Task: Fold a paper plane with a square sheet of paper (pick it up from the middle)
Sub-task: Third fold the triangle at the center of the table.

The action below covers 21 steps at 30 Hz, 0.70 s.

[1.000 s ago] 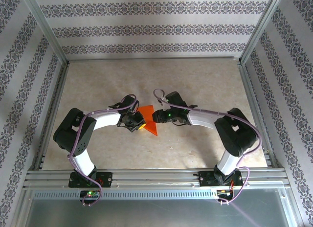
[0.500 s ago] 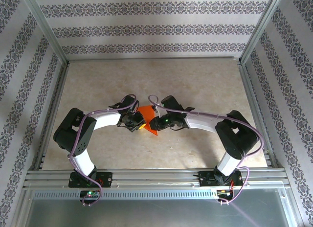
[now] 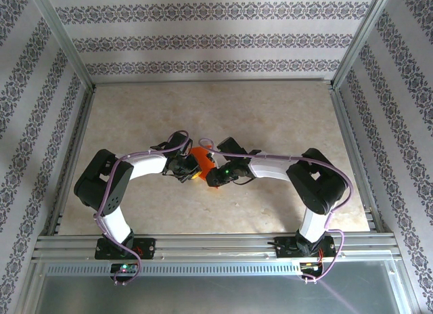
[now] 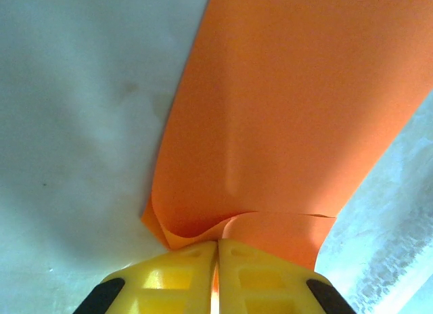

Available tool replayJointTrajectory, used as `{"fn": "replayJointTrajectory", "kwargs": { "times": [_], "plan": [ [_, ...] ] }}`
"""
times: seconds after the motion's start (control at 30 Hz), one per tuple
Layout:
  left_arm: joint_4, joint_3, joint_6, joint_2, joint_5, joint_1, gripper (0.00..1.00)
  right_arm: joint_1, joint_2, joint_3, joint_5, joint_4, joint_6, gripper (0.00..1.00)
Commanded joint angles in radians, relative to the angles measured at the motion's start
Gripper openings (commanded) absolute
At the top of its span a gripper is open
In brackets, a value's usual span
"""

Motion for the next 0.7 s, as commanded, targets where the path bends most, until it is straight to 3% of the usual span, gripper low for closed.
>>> {"fn": "replayJointTrajectory", "kwargs": {
  "times": [0.0, 0.67],
  "plan": [
    [-0.064, -0.031, 0.001, 0.053, -0.06, -0.015, 0.11, 0.003, 0.022, 0.024, 0.026, -0.03, -0.016, 0.16],
    [-0.065, -0.036, 0.002, 0.054, -0.06, -0.015, 0.1, 0.003, 0.065, 0.022, 0.073, -0.056, -0.012, 0.15]
  ]
}}
